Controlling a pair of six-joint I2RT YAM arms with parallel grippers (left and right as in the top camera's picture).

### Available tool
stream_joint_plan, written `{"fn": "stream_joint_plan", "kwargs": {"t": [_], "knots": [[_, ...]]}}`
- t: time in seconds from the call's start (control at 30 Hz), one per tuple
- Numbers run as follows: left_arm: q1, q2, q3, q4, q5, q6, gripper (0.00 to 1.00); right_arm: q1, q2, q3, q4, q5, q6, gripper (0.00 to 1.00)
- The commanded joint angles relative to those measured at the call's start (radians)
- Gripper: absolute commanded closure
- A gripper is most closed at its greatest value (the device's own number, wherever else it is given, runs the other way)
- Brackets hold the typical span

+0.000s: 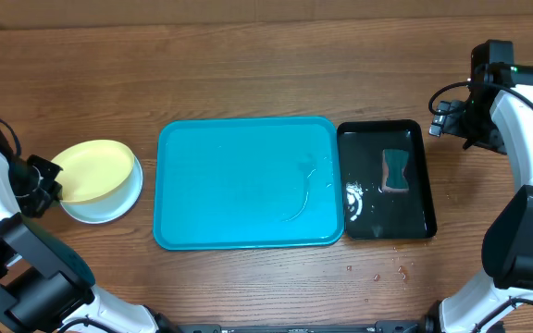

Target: Clean dirty plates on tray and stack at the side

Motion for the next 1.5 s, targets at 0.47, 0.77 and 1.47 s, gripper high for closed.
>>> {"fn": "stream_joint_plan", "kwargs": {"t": [0.47, 0.77, 1.47], "knots": [[-0.027, -0.004, -0.114, 0.105, 0.117, 0.074, 0.17, -0.005, -0.016, 0.010, 0.002, 0.007, 0.007, 0.00], [-0.160, -0.004, -0.113, 0.185, 0.423, 0.218, 0.12, -0.005, -0.016, 0.010, 0.002, 0.007, 0.007, 0.00], [-0.341, -0.004, -0.113, 0.207, 0.420, 0.217, 0.00, -0.005, -0.016, 0.003, 0.009, 0.006, 0.007, 0.00]]}}
